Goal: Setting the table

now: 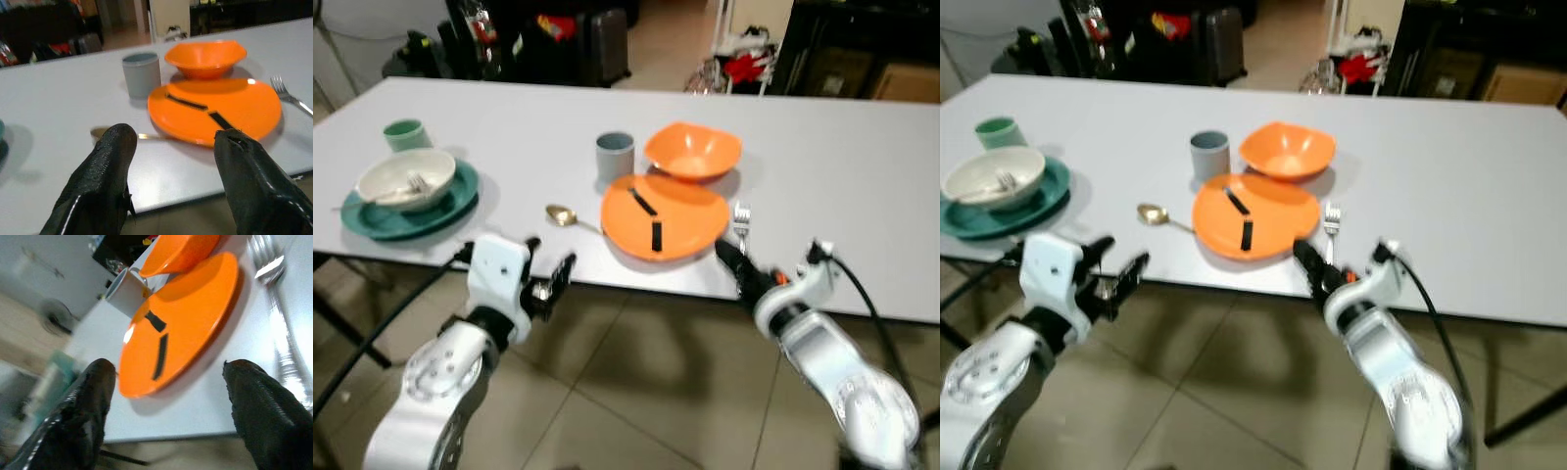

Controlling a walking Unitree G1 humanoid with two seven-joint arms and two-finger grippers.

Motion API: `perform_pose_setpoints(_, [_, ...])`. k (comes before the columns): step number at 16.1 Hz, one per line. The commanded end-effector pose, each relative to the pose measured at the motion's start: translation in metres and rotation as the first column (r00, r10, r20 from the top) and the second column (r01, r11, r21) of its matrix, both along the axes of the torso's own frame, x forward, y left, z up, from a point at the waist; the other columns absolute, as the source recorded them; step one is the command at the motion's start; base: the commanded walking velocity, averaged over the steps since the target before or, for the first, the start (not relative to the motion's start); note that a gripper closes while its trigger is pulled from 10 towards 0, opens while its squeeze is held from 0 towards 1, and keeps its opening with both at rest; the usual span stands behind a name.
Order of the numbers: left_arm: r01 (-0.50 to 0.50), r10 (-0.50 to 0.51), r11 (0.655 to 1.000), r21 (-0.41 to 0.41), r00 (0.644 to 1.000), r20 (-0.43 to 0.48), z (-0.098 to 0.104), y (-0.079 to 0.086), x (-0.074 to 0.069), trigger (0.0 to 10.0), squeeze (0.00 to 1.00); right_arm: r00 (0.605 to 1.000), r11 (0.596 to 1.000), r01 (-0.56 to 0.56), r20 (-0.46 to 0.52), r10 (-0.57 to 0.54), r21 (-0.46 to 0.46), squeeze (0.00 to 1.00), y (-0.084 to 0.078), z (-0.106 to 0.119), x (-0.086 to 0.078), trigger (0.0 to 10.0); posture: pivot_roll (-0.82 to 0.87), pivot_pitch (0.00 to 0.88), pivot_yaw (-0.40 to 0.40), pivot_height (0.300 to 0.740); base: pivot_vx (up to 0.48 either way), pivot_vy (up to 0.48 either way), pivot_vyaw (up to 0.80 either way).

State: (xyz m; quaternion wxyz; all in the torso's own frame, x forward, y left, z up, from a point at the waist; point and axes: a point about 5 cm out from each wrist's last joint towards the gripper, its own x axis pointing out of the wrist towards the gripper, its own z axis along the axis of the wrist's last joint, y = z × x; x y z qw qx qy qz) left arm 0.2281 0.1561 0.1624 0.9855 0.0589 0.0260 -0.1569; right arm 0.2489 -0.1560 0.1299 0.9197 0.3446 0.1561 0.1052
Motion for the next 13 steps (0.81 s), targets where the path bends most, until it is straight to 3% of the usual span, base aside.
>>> perform_pose_setpoints(1, [-0.026, 0.026, 1.000, 0.014, 1.000, 0.013, 0.000, 0.002, 0.002, 10.0, 0.00, 0.996, 0.997, -0.039, 0.072, 0.044, -0.071, 1.00, 0.008, 0.013, -0.001, 10.0, -0.08, 0.000, 0.081, 0.740, 0.000, 0.000, 0.00])
perform_pose_setpoints(3, [-0.041, 0.041, 0.999, 0.008, 0.999, 0.021, -0.002, -0.003, 0.003, 10.0, 0.00, 0.973, 0.952, -0.035, 0.207, 0.101, -0.303, 1.00, 0.008, 0.034, -0.014, 10.0, -0.10, 0.000, 0.091, 0.740, 0.000, 0.000, 0.00])
perform_pose_setpoints(5, [-0.037, 0.037, 0.999, 0.005, 0.999, 0.027, -0.002, -0.005, 0.004, 10.0, 0.00, 0.969, 0.929, -0.019, 0.222, 0.109, -0.371, 1.00, 0.010, 0.037, -0.016, 10.0, -0.11, 0.000, 0.095, 0.740, 0.000, 0.161, 0.00])
perform_pose_setpoints(6, [-0.034, 0.034, 0.999, 0.006, 0.999, 0.028, -0.001, -0.006, 0.005, 10.0, 0.00, 0.974, 0.883, 0.001, 0.199, 0.105, -0.469, 1.00, 0.011, 0.029, -0.016, 10.0, -0.11, 0.000, 0.099, 0.740, 0.000, 0.398, 0.00])
perform_pose_setpoints(9, [-0.033, 0.033, 0.999, 0.017, 0.999, 0.028, -0.001, -0.004, 0.006, 10.0, 0.00, 0.977, 0.857, 0.040, 0.199, 0.073, -0.513, 1.00, 0.010, 0.022, -0.020, 10.0, -0.11, 0.000, 0.096, 0.740, 0.000, 0.415, 0.00])
perform_pose_setpoints(13, [-0.046, 0.046, 0.998, 0.031, 0.999, 0.027, -0.001, -0.002, 0.008, 10.0, 0.00, 0.982, 0.881, 0.067, 0.189, 0.025, -0.468, 1.00, 0.010, 0.013, -0.023, 10.0, -0.11, 0.000, 0.092, 0.740, 0.000, 0.425, 0.00])
